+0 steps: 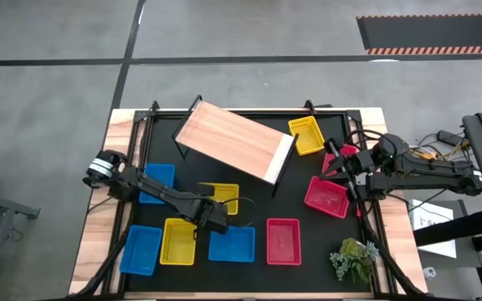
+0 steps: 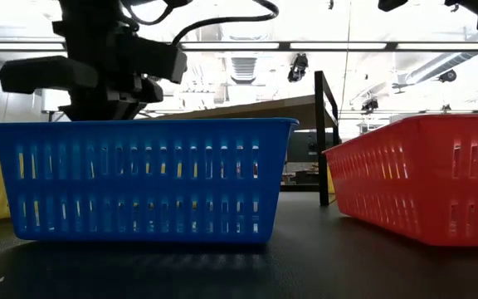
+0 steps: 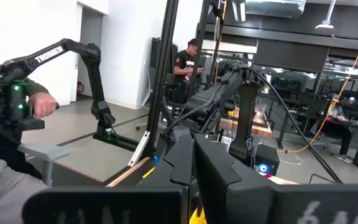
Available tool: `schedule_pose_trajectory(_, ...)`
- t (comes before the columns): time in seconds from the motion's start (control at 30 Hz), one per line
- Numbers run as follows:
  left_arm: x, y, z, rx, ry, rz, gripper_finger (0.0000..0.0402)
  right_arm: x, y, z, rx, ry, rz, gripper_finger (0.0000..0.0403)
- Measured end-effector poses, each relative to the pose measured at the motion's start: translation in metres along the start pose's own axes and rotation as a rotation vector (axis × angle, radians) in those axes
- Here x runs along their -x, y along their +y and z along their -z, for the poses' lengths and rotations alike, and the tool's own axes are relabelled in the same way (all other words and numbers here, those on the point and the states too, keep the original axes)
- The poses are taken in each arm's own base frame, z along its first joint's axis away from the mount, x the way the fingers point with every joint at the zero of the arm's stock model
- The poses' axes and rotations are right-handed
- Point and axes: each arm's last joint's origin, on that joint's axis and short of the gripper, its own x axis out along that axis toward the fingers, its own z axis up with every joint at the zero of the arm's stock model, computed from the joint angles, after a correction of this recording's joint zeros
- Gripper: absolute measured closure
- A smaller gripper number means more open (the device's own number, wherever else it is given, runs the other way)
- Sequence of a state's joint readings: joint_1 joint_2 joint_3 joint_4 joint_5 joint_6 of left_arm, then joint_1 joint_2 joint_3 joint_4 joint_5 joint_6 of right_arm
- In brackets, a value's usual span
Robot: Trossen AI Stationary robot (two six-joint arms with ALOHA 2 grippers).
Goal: Stack baskets on shelf by color
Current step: Put the middle yellow bin on the shelf
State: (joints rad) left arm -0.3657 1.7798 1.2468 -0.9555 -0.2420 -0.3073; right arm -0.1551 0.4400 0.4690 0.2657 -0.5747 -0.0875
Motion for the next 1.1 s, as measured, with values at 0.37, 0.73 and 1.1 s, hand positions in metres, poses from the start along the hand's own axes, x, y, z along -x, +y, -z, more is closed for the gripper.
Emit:
schedule_pose_trajectory(0.37,0.054,0.006,-0.021,0.06,-0.072,0.036,0.0401,0.0,0.0,0.0,0.0,0.002,0.0,0.0394)
schedule_pose_trajectory(0.73,0.131,0.009,-0.04,0.105,-0.201,0.213,0.0401,0.0,0.0,0.001,-0.004,0.008,0.0,0.0394)
schedule_pose_trajectory(1.1,0.223,0.04,-0.054,0.191,-0.579,0.173,0.0401,0.0,0.0,0.001,-0.006,0.008,0.0,0.0394)
